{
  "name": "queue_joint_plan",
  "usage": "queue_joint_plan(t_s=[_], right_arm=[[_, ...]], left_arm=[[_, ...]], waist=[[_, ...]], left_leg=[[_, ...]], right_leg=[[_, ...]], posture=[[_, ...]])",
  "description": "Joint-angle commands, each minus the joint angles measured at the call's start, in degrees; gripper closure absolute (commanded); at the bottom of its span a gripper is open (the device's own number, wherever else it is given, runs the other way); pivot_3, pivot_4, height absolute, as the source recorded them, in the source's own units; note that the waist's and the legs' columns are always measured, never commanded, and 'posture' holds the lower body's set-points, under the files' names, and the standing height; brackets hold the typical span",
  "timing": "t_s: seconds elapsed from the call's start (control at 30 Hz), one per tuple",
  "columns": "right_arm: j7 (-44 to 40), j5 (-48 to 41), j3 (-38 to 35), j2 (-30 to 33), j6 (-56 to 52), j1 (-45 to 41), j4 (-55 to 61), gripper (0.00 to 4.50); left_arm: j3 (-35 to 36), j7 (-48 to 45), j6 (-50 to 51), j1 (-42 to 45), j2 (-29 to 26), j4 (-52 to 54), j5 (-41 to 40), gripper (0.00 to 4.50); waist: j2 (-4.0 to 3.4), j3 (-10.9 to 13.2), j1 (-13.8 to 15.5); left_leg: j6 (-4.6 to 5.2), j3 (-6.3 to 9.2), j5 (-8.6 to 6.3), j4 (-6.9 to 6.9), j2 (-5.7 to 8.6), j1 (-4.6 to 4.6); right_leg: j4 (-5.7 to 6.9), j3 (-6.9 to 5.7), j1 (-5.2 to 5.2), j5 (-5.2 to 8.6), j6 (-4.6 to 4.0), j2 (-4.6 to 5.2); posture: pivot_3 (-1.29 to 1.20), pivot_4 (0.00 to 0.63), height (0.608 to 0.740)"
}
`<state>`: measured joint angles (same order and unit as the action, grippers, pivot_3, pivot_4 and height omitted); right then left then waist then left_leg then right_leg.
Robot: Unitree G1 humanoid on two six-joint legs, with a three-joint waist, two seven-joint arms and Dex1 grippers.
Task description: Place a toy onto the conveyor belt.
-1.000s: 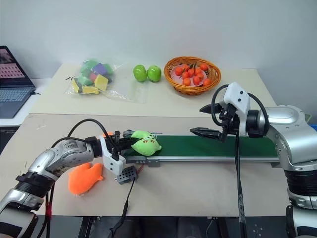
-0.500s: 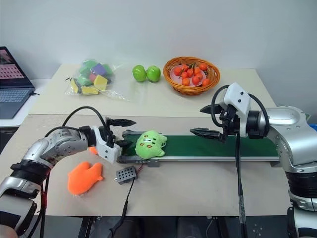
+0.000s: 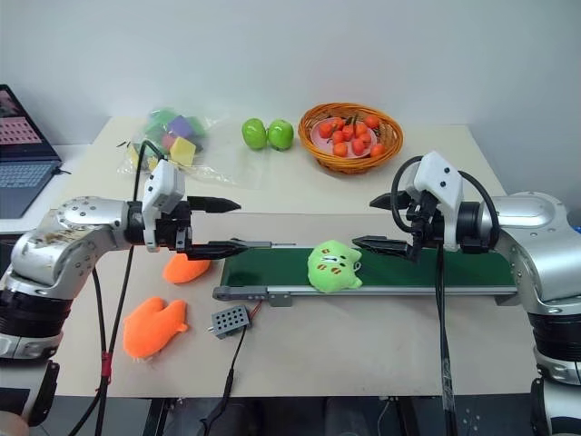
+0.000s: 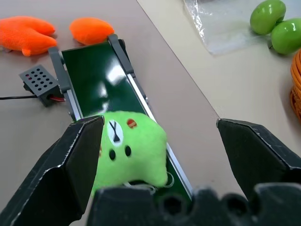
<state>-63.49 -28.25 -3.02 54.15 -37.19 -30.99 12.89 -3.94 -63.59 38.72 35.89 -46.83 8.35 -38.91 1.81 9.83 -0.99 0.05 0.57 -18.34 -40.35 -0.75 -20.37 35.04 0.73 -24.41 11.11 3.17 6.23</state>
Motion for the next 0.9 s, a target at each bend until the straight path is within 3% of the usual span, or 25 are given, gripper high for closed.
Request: queue_joint_plan(t_s=[0.03, 0.27, 0.63, 0.9], right_arm=[[-0.8, -1.5, -1.9, 1.3, -0.3, -1.3, 1.8, 0.0], [0.9, -3.5, -4.8, 0.8, -0.7, -1.1, 2.0, 0.0], [3.1, -5.2, -5.1, -0.9, -0.7, -0.8, 2.7, 0.0], [3.6, -5.5, -5.2, -1.0, -0.7, -0.4, 3.1, 0.0]], left_arm=[[3.2, 0.5, 4.3, 1.7, -1.0, 2.9, -2.9, 0.03], [6.7, 3.3, 5.9, 2.1, -3.1, 3.2, -1.3, 0.03], [8.2, 8.6, 4.0, 5.2, 3.2, 2.5, -0.5, 0.03], [8.0, 9.6, 3.9, 6.9, 4.5, 2.3, -0.1, 0.03]], waist=[[0.0, 0.0, 0.0], [0.0, 0.0, 0.0], [0.0, 0.0, 0.3], [0.0, 0.0, 0.2]], left_leg=[[-0.02, 0.0, 0.01, 0.0, 0.0, 0.03], [-0.09, -0.02, 0.05, -0.01, 0.01, 0.06], [-0.09, -0.01, 0.05, -0.01, 0.02, 0.04], [-0.09, -0.01, 0.05, -0.01, 0.02, 0.04]], right_leg=[[0.0, 0.0, 0.02, 0.0, 0.0, 0.0], [-0.01, 0.02, 0.04, 0.0, -0.01, 0.0], [-0.03, 0.02, 0.07, 0.0, -0.02, 0.0], [-0.01, 0.03, 0.06, 0.0, -0.02, 0.0]], posture=[[0.0, 0.15, 0.738], [0.0, 0.15, 0.738], [0.0, 0.15, 0.738], [0.0, 0.15, 0.738]])
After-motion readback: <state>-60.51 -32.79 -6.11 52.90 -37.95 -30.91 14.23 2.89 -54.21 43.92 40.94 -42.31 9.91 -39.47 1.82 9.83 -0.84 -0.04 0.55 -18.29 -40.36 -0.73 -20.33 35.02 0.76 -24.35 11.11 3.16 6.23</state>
